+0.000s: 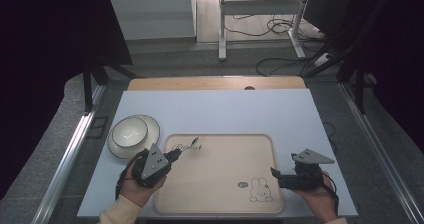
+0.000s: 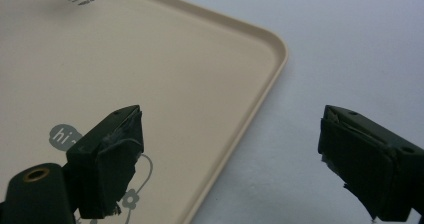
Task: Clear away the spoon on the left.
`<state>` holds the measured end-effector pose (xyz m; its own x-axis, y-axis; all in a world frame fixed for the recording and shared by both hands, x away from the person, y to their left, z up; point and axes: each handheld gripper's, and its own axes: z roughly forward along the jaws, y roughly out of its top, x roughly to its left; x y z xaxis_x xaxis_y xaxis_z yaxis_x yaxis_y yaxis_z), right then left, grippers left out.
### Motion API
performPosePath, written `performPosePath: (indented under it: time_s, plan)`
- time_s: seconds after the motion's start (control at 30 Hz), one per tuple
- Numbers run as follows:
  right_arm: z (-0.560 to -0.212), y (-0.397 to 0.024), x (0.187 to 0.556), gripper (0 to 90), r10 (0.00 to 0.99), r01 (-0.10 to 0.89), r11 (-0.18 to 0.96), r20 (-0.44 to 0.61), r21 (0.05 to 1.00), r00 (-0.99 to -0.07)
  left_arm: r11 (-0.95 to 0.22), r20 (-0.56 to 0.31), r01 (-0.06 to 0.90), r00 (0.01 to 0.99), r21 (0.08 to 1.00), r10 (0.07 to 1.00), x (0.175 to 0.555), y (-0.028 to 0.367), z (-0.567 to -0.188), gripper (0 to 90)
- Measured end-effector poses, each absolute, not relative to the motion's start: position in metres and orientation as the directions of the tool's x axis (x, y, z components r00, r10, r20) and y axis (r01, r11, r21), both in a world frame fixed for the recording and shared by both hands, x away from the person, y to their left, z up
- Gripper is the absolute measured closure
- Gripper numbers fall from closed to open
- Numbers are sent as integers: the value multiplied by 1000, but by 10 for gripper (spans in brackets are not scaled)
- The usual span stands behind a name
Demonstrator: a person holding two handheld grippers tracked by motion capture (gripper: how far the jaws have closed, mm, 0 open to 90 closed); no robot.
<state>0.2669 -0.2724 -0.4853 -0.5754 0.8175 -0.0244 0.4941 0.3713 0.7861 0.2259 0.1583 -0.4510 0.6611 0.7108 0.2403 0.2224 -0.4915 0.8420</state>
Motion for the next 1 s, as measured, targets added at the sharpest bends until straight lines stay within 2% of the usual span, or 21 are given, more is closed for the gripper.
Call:
performPosePath:
  time_s: [0.53, 0.83, 1.0]
  plan:
    - [-486, -272, 267, 115, 816, 492, 377, -30, 785, -577, -542, 257, 243, 680, 805, 686, 227, 151, -464, 885]
    - [-486, -272, 267, 114, 815, 492, 380, -31, 783, -579, -647, 349, 210, 700, 734, 623, 222, 135, -474, 862]
    - [-486, -272, 267, 115, 814, 492, 380, -31, 783, -580, -662, 351, 211, 712, 720, 608, 220, 131, -477, 826]
